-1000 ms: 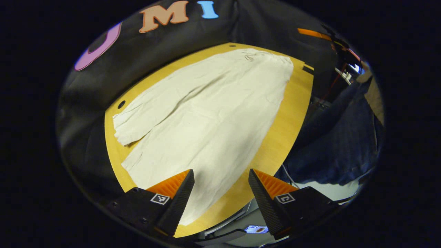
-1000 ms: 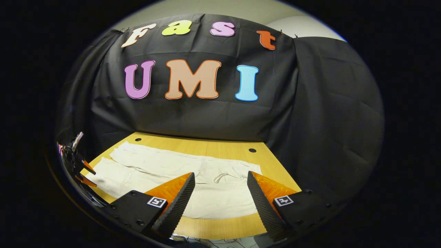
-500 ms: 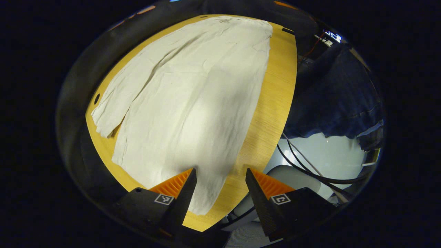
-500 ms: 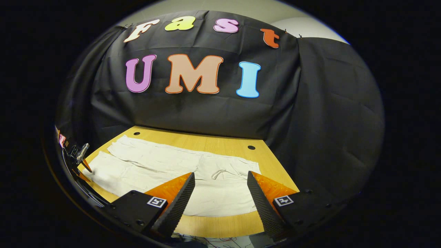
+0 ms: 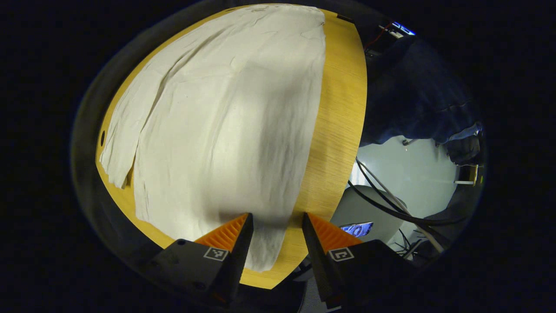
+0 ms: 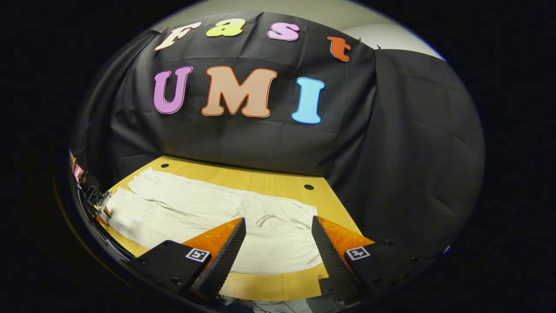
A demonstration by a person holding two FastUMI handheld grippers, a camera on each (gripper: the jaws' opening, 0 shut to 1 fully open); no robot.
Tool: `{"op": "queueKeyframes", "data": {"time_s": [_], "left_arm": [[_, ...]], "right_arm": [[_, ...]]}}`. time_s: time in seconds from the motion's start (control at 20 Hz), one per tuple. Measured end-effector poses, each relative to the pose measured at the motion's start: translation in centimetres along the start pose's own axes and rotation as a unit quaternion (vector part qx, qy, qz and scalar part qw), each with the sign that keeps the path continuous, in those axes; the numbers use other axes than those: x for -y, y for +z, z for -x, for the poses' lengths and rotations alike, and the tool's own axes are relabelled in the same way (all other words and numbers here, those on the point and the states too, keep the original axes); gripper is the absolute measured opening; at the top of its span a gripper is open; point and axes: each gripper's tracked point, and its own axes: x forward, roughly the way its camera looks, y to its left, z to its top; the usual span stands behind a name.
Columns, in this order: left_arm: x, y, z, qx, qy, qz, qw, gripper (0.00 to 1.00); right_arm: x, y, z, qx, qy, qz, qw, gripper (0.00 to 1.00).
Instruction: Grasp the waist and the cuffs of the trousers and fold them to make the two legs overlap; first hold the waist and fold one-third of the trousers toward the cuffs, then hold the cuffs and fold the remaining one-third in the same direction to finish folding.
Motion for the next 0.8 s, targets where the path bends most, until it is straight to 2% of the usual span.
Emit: {"op": "queueKeyframes", "data": {"time_s": [0.15,0.3,0.35,0.4,0.5,0.55,0.6,0.7,0.8], "left_arm": [[-0.2,0.0,-0.2,-0.011,0.001,-0.003,1.000,0.64],[-0.9,0.0,0.0,-0.029,0.004,-0.002,1.000,0.53],[-1.1,0.2,0.1,-0.030,0.004,0.002,1.000,0.41],[-1.4,0.2,0.2,-0.031,0.006,0.006,0.999,0.36],[-1.9,0.2,0.1,-0.030,0.008,0.013,0.999,0.20],[-2.2,0.3,0.1,-0.029,0.009,0.016,0.999,0.10],[-2.4,0.4,0.1,-0.029,0.008,0.015,0.999,0.05],[-2.3,0.3,0.1,-0.028,0.004,0.012,1.000,0.00],[-2.3,0.3,0.1,-0.029,0.001,0.013,1.000,0.00]], "right_arm": [[0.1,-0.1,0.0,-0.004,0.000,0.002,1.000,0.98],[0.2,-0.3,-0.1,-0.011,0.004,0.008,1.000,0.97],[0.3,-0.4,-0.2,-0.013,0.004,0.012,1.000,0.97],[0.6,-0.6,-0.5,-0.014,0.003,0.017,1.000,0.98],[1.0,-0.8,-0.7,-0.017,0.004,0.031,0.999,0.98],[1.6,-1.1,-1.0,-0.022,0.003,0.048,0.999,0.98],[2.0,-1.7,-1.2,-0.028,0.003,0.065,0.997,0.98],[2.7,-2.8,-1.8,-0.039,0.004,0.122,0.992,0.98],[3.3,-3.8,-2.1,-0.047,0.015,0.202,0.978,0.98]]}}
